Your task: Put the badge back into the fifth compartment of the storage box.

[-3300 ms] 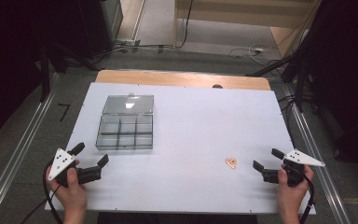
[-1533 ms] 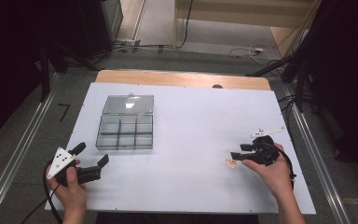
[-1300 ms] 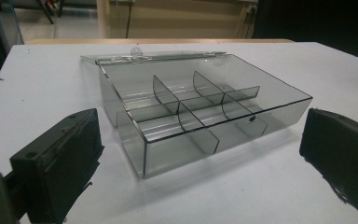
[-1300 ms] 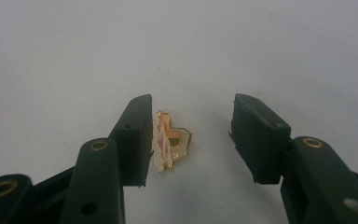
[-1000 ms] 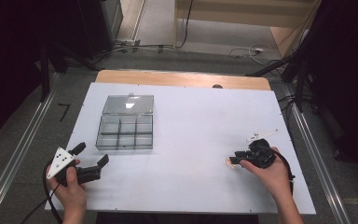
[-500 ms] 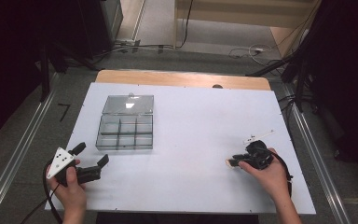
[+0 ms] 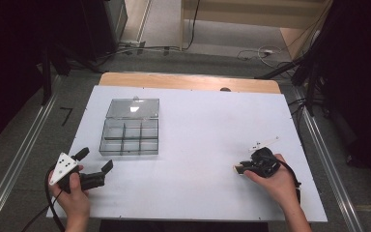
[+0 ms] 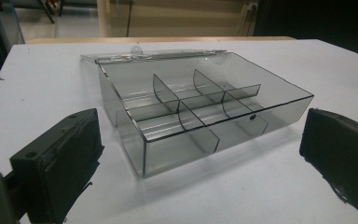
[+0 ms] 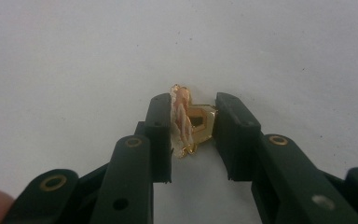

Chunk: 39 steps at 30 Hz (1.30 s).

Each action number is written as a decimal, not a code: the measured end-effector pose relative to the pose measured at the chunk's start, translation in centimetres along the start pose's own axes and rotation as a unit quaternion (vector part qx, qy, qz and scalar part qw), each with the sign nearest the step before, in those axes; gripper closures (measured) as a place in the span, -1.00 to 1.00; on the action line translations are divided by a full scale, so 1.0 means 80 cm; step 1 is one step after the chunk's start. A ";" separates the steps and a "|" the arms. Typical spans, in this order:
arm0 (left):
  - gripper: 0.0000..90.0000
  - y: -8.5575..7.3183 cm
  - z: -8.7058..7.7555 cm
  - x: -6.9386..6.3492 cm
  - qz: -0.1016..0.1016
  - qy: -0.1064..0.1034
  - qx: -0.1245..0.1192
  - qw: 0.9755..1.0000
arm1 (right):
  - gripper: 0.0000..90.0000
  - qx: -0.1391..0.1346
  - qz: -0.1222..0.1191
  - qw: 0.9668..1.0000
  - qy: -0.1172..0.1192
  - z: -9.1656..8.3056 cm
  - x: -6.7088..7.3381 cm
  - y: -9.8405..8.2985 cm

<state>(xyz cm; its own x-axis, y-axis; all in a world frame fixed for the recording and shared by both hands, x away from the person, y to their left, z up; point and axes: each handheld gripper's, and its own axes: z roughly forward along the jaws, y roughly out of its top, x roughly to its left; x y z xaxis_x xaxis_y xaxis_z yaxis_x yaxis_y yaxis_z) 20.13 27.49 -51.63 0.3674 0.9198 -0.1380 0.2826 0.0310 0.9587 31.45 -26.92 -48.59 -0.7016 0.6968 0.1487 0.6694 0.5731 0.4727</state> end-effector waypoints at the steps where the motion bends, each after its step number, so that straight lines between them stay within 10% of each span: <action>1: -1.00 0.000 0.000 0.000 0.000 0.000 0.000 1.000 | 0.50 -0.001 0.002 1.000 0.002 0.000 -0.001 0.000; 18: -1.00 0.000 0.000 0.000 0.000 0.000 -0.002 1.000 | 0.77 -0.002 -0.012 0.999 0.037 -0.001 0.001 -0.001; 39: -1.00 0.000 -0.001 0.000 -0.002 0.001 -0.004 1.000 | 0.78 -0.023 -0.018 0.999 0.027 -0.007 0.012 0.006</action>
<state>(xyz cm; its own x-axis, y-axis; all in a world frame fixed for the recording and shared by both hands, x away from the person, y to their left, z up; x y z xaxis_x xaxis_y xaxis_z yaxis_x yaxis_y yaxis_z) 20.05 27.54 -51.65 0.3649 0.9204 -0.1405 0.2758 0.0373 0.9605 30.97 -26.15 -47.74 -0.7374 0.6519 0.1770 0.6330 0.5754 0.5179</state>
